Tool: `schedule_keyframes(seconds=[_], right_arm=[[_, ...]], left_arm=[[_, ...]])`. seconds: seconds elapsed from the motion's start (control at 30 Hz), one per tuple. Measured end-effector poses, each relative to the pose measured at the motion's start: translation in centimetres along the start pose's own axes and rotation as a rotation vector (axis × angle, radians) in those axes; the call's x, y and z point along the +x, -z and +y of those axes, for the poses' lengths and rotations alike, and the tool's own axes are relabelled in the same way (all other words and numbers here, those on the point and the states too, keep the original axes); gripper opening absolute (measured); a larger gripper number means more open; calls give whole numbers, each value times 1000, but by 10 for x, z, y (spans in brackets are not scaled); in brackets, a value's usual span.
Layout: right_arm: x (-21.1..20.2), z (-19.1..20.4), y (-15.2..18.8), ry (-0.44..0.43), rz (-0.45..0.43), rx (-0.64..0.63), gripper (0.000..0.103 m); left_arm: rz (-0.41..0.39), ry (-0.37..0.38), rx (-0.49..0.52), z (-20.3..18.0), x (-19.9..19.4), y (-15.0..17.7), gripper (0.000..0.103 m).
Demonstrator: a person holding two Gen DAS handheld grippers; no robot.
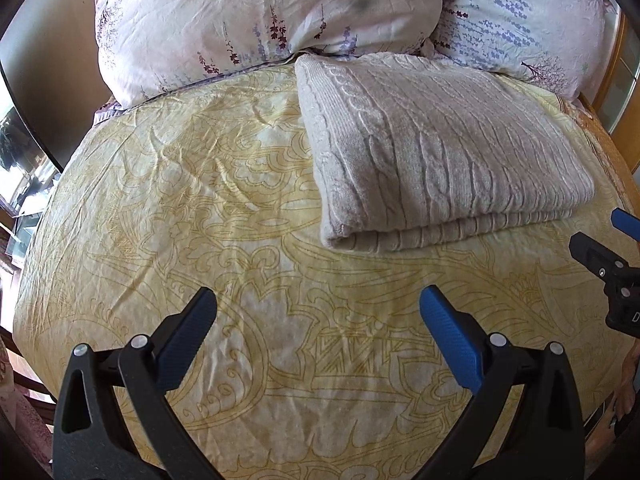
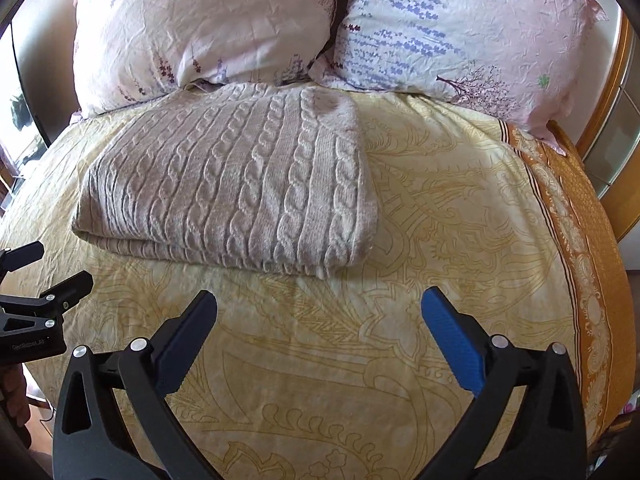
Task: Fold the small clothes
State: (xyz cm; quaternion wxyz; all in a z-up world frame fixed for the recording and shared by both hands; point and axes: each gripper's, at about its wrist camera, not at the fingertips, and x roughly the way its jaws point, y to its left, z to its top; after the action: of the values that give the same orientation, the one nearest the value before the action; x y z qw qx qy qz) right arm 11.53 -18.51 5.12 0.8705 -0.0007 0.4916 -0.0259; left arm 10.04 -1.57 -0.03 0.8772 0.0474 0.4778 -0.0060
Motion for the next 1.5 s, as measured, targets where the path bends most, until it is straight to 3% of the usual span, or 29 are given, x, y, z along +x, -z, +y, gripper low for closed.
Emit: schedule_keyframes(seconds=[0.4,0.67,1.5], right_arm=[[16,4,7,42,57,19,102],[26,4,9,14,97,40,102],[26,1,15,2,62,75,102]], left_arm=[[63,12,-69,8,18,-1,101],[67,16,-79,10,20,-3,101],[78,18,-83,10,22,-4,101]])
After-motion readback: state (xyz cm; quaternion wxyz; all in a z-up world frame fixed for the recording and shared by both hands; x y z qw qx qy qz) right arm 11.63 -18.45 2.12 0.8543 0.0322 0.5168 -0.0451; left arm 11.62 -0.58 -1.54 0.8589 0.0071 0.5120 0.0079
